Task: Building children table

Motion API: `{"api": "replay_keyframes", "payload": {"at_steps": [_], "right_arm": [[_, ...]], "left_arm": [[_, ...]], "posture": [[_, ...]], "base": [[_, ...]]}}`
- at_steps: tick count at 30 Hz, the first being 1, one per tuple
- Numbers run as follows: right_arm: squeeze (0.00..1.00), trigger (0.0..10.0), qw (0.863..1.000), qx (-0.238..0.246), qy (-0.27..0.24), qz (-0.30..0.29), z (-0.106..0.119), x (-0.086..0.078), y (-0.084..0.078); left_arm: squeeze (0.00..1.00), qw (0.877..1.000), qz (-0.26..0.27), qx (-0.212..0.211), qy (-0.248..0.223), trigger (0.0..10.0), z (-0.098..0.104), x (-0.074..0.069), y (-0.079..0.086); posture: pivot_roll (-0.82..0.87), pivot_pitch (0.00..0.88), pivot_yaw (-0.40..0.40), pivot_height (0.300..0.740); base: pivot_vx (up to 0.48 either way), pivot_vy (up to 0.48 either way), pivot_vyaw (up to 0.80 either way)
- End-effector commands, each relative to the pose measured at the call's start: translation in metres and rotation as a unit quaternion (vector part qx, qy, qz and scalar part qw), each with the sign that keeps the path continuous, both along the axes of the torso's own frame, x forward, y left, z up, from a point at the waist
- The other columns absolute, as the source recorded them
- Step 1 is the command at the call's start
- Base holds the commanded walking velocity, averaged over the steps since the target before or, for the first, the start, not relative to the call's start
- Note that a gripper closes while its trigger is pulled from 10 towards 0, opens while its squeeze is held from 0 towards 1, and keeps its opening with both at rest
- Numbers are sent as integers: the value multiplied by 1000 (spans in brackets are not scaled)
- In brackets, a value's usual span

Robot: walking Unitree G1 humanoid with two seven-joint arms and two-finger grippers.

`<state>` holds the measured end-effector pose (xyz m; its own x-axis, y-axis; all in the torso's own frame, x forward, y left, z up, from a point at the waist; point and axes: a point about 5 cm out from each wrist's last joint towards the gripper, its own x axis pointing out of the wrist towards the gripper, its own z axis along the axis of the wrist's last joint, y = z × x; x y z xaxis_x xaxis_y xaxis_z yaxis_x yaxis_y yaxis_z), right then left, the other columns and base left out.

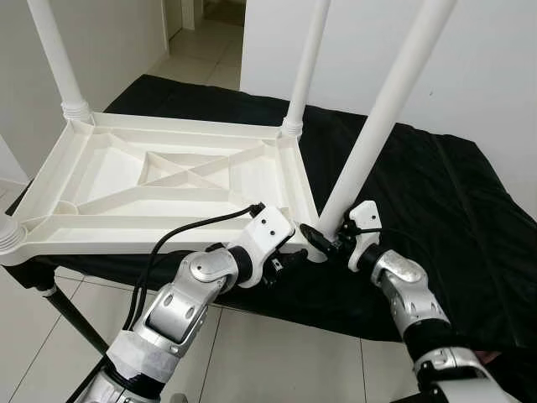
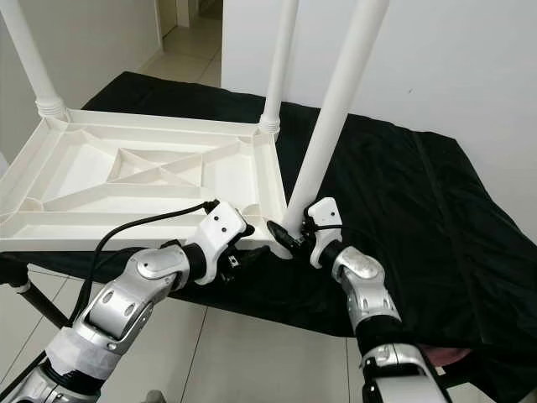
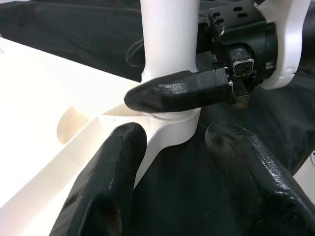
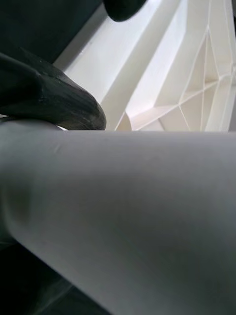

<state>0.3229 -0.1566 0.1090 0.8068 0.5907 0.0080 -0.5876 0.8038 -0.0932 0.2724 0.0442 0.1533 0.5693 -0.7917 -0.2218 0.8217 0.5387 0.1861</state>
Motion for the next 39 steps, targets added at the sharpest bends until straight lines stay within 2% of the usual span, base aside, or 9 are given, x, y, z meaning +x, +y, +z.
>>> {"api": "replay_keyframes", "payload": {"at_steps": [1,8,11,16,20,23,27,28,39], "right_arm": [[0,10000,999,2,21,-33,-8,-3,-4],[0,10000,993,35,10,-113,-4,-12,7],[0,10000,977,85,11,-193,1,-21,19],[0,10000,957,100,7,-273,6,-27,33],[0,10000,957,104,9,-271,7,-27,38],[0,10000,968,108,13,-225,11,-26,51],[0,10000,971,102,9,-214,15,-25,48],[1000,10000,972,104,2,-211,18,-23,40],[1000,10000,987,97,-19,-128,30,-23,32]], "left_arm": [[0,1000,-8,-2,6,10000,-1,-3,-2],[0,1000,-8,0,6,10000,-2,-3,0],[0,1000,-6,0,7,10000,-3,-3,1],[0,1000,-2,0,8,10000,-4,-2,2],[0,1000,-1,0,7,10000,-4,-1,2],[0,1000,0,-1,5,10000,-2,0,2],[0,1000,1,0,4,10000,-2,0,3],[0,1000,5,-1,3,10000,-1,0,3],[0,1000,9,-5,2,10000,0,2,3]], "posture": [[-18,0,-81,740],[-26,0,-87,740],[-29,0,-87,740],[-24,0,-91,740],[-24,0,-91,740],[-12,0,-90,740],[-7,0,-93,740],[-6,0,-95,740],[-12,0,-85,740]], "base": [[0,0,0],[0,0,0],[0,0,0],[0,0,0],[0,0,0],[0,0,0],[0,0,0],[0,0,0],[0,0,0]]}}
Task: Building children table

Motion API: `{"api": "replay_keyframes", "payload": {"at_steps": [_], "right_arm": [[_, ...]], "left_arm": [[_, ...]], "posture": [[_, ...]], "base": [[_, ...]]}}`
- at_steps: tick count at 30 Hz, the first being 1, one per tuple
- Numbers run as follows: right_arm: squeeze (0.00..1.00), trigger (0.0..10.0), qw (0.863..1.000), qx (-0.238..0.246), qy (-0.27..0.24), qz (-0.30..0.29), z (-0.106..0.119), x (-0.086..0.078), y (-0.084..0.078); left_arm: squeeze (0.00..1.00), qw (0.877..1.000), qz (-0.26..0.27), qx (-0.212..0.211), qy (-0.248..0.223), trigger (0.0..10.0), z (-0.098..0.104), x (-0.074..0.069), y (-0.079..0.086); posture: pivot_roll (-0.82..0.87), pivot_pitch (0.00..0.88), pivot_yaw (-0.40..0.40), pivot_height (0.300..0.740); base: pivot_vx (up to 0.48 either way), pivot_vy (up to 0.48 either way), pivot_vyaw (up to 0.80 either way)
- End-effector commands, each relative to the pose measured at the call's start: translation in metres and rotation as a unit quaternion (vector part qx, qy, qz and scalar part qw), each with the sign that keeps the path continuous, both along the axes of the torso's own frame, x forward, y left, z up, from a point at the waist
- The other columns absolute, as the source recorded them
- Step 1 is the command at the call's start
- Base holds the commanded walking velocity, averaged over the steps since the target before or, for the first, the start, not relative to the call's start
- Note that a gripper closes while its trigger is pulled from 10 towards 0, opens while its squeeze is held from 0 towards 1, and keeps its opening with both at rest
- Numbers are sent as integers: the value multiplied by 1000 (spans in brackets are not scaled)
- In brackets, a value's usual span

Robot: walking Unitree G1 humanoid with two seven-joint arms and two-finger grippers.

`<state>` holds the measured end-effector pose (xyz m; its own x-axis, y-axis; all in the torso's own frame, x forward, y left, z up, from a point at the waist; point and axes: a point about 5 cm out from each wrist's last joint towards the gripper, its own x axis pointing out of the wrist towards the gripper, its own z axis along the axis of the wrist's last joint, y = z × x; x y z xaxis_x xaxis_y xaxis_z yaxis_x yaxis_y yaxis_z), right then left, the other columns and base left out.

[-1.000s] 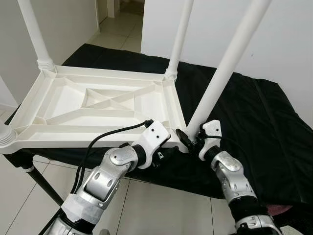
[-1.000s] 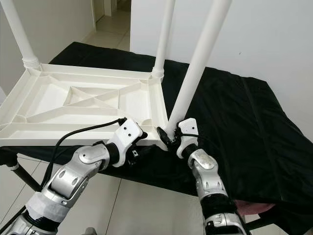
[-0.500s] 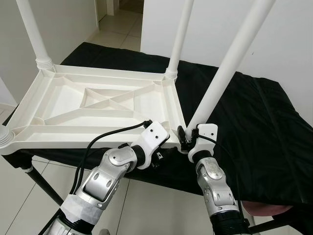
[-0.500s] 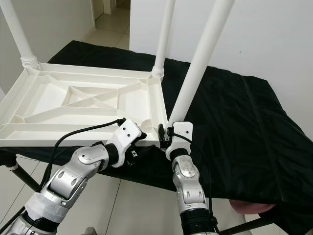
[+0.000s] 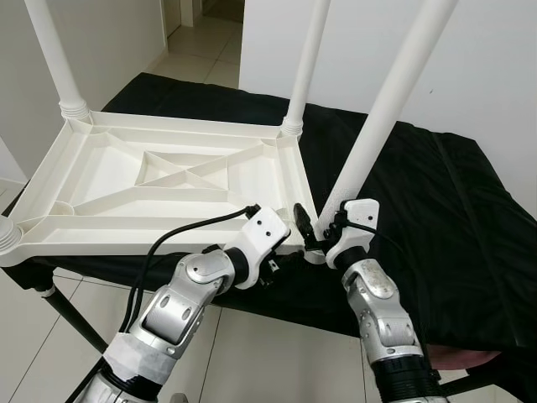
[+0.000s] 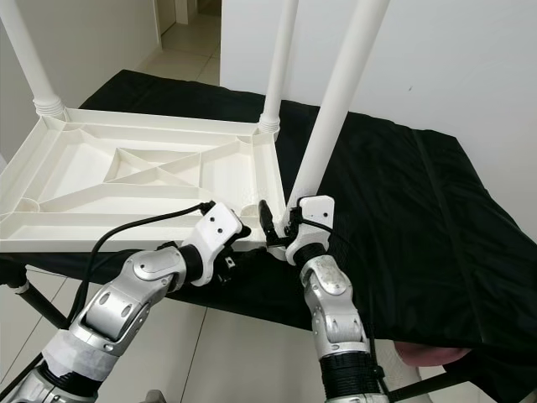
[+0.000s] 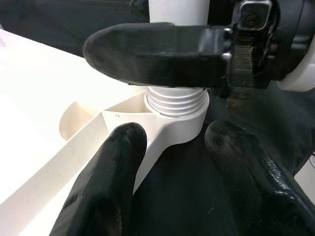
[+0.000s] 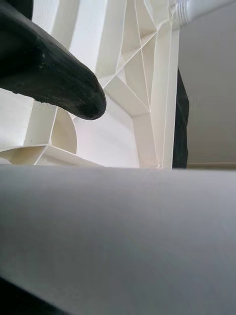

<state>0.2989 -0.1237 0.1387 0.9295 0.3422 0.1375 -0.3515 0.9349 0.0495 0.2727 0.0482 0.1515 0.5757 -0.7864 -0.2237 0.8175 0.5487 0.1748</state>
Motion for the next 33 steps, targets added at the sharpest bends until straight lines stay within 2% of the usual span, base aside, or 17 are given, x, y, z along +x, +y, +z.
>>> {"api": "replay_keyframes", "payload": {"at_steps": [1,2,3,4,5,7,11,15,22,33], "right_arm": [[1000,10000,1000,3,4,8,0,1,-2],[800,10000,1000,3,4,8,0,1,-2],[800,10000,1000,3,4,8,0,1,-2],[0,10000,998,-23,3,54,-1,2,-6],[0,10000,994,-47,-1,95,-2,4,-11],[0,10000,988,-71,3,138,-5,8,-20],[0,10000,984,-79,11,161,-7,14,-25],[0,10000,982,-89,18,163,-10,18,-27],[0,10000,973,-109,51,199,-23,26,-28],[0,10000,973,-120,42,192,-19,39,-36]], "left_arm": [[0,1000,3,-2,-3,10000,2,2,-1],[0,1000,3,-2,-3,10000,2,2,-1],[0,1000,3,-2,-3,10000,2,2,-1],[0,1000,4,-2,-4,10000,3,3,-1],[0,1000,4,-2,-5,10000,4,4,0],[0,1000,4,-1,-7,10000,5,5,1],[0,1000,-1,3,-9,10000,6,6,2],[0,1000,-1,4,-10,10000,7,6,3],[0,1000,-1,4,-13,10000,9,8,3],[0,1000,-7,9,-3,10000,2,4,5]], "posture": [[-12,0,-85,740],[-12,0,-85,740],[-12,0,-85,740],[-9,0,-79,740],[-9,0,-79,740],[-6,0,-69,740],[-2,0,-63,740],[0,0,-53,740],[3,0,-49,740],[14,0,-60,740]], "base": [[0,0,0],[0,0,0],[0,0,0],[0,0,0],[0,0,0],[0,0,0],[0,0,0],[0,0,0],[0,0,0],[0,0,0]]}}
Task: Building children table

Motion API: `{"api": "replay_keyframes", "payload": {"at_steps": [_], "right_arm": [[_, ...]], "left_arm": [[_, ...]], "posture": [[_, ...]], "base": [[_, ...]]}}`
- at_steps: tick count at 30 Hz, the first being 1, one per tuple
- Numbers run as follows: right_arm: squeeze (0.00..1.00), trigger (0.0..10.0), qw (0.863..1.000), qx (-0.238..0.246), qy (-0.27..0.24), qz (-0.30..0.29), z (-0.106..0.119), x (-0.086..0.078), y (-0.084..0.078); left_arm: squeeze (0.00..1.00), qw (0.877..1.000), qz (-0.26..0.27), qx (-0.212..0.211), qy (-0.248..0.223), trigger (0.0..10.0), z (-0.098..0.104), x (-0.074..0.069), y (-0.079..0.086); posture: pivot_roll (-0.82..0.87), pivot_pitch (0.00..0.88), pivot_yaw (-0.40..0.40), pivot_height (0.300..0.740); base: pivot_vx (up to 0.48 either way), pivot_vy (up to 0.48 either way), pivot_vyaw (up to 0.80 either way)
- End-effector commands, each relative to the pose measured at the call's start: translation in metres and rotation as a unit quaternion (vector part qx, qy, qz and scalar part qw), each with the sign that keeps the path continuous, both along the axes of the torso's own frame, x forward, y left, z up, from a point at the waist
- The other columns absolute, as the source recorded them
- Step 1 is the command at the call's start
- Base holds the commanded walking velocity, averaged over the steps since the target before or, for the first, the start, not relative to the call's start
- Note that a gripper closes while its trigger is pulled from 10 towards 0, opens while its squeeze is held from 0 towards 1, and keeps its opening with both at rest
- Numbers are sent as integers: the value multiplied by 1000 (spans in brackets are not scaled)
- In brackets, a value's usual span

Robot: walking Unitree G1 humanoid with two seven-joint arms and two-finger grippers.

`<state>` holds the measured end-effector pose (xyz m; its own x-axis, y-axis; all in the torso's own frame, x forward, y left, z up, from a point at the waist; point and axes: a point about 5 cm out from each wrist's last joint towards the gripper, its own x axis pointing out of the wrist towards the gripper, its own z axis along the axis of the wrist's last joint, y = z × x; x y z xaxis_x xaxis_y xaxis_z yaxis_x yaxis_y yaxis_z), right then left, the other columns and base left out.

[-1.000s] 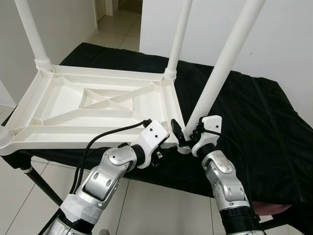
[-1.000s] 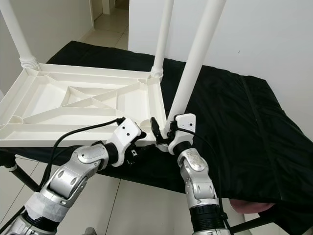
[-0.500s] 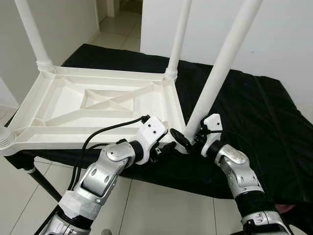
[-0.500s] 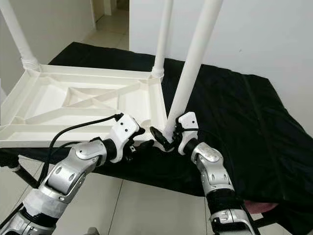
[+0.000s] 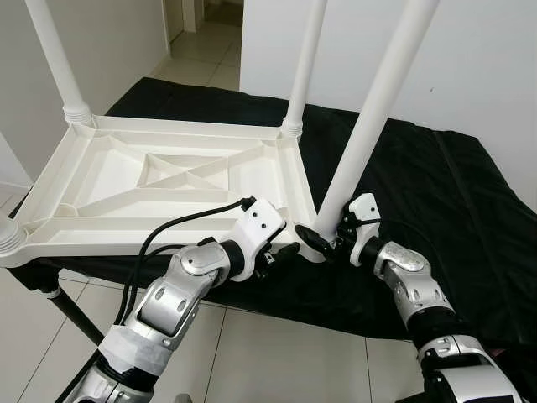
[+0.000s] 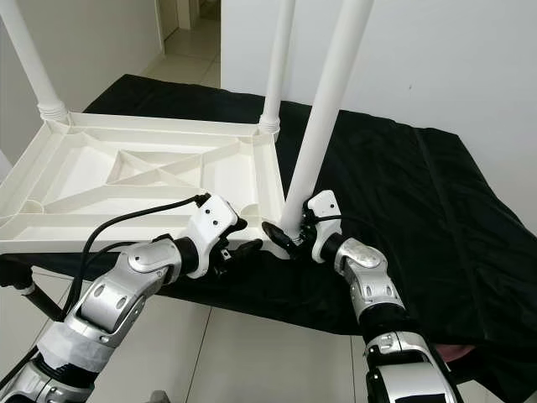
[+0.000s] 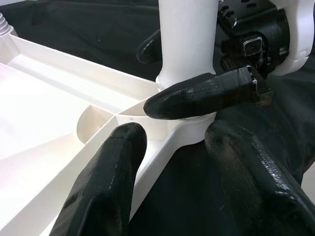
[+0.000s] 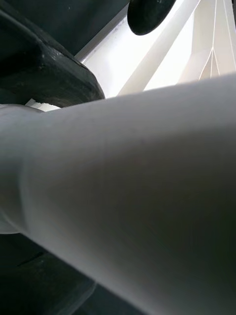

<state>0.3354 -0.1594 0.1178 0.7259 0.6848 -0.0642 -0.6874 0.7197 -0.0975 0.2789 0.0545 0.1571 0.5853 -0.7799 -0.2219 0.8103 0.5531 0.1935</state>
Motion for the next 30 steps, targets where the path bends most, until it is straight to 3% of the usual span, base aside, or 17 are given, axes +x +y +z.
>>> {"api": "replay_keyframes", "payload": {"at_steps": [1,9,13,16,19,21,30], "right_arm": [[0,10000,1000,-3,-6,-3,2,2,0],[0,10000,997,43,-28,-63,-1,-5,3],[0,10000,991,73,-39,-104,-9,-14,12],[0,10000,990,77,-41,-114,-10,-16,14],[0,10000,982,95,-32,-161,-16,-20,18],[0,10000,982,95,-32,-161,-16,-20,18],[0,10000,958,127,-18,-256,-24,-29,30]], "left_arm": [[0,1000,-11,4,5,10000,-3,-2,-2],[0,999,39,-22,5,10000,-4,4,6],[0,994,80,-71,34,10000,-9,6,13],[0,992,88,-78,39,10000,-9,7,15],[0,986,134,-88,36,10000,-14,12,24],[0,986,134,-88,36,10000,-14,12,24],[0,968,215,-124,21,10000,-15,25,38]], "posture": [[14,0,-60,740],[20,0,-77,740],[14,0,-82,740],[13,0,-82,740],[2,0,-85,740],[2,0,-85,740],[-24,0,-71,740]], "base": [[0,0,0],[0,0,0],[0,0,0],[0,0,0],[0,0,0],[0,0,0],[0,0,0]]}}
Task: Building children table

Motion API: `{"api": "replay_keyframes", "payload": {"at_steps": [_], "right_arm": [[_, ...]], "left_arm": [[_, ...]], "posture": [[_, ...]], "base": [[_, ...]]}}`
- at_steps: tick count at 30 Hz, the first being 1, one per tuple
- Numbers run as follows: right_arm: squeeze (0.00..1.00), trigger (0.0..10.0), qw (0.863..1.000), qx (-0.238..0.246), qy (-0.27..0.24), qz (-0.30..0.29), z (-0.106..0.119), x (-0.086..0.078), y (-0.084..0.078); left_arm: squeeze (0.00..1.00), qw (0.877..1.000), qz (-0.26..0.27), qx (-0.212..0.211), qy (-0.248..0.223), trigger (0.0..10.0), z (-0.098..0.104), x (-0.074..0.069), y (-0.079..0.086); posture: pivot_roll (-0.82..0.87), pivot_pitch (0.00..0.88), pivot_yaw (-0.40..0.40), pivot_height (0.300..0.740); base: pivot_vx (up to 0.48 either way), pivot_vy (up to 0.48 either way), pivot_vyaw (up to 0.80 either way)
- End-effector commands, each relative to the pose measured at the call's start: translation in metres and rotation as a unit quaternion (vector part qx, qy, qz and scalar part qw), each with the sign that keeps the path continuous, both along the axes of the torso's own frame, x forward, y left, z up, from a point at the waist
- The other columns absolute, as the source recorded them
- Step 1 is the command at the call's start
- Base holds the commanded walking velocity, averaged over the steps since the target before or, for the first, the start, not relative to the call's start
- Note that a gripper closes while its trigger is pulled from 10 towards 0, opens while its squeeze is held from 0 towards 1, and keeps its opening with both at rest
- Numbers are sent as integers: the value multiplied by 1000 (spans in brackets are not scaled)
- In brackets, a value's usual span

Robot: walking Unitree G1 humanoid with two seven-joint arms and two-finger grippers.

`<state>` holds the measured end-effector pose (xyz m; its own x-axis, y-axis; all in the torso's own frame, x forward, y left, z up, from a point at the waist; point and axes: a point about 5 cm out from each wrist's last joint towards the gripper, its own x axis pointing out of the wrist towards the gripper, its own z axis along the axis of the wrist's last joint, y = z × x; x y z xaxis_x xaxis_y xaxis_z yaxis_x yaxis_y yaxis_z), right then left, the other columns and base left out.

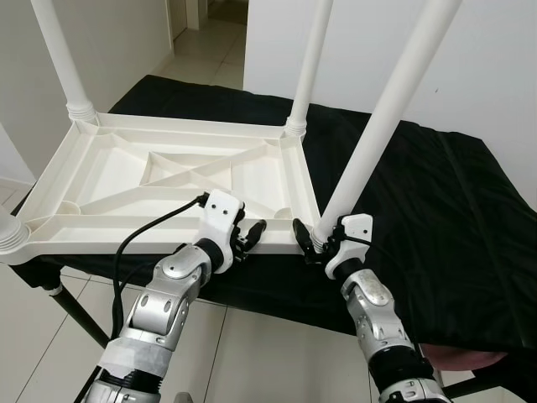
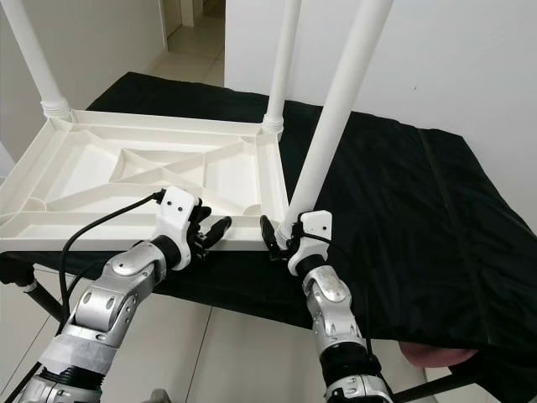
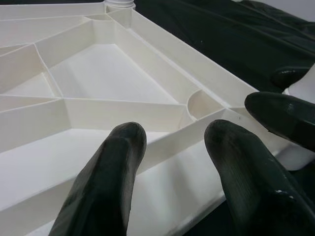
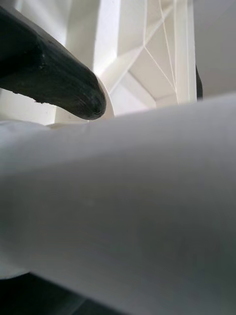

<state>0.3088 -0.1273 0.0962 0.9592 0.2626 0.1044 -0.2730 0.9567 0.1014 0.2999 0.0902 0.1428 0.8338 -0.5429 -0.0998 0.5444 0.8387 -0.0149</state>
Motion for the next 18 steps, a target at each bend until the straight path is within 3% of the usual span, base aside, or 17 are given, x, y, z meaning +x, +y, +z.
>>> {"api": "replay_keyframes", "payload": {"at_steps": [1,7,8,11,12,13,15,18], "right_arm": [[0,10000,1000,2,8,-18,-3,-2,-2],[0,10000,998,9,20,-52,-4,-3,5],[0,10000,998,7,15,-68,-3,-3,6],[0,10000,998,7,15,-68,-3,-3,6],[0,10000,996,-2,6,-85,0,-3,5],[0,10000,996,-2,6,-85,0,-3,5],[0,10000,994,-15,-9,-109,4,-3,1],[0,10000,993,-17,-13,-119,6,-2,-2]], "left_arm": [[0,1000,27,-3,-4,10000,-1,4,2],[0,993,107,-37,-16,10000,-1,11,14],[0,987,141,-70,-13,10000,-1,14,20],[0,987,141,-70,-13,10000,-1,14,20],[0,980,172,-96,-18,10000,1,17,26],[0,980,172,-96,-18,10000,1,17,26],[0,960,233,-151,-36,10000,5,20,39],[0,947,267,-174,-42,10000,5,20,43]], "posture": [[-24,0,-71,740],[-29,0,-72,740],[-33,0,-78,740],[-33,0,-78,740],[-38,0,-88,740],[-38,0,-88,740],[-47,0,-96,740],[-47,0,-96,740]], "base": [[0,0,0],[0,0,0],[0,0,0],[0,0,0],[0,0,0],[0,0,0],[0,0,0],[0,0,0]]}}
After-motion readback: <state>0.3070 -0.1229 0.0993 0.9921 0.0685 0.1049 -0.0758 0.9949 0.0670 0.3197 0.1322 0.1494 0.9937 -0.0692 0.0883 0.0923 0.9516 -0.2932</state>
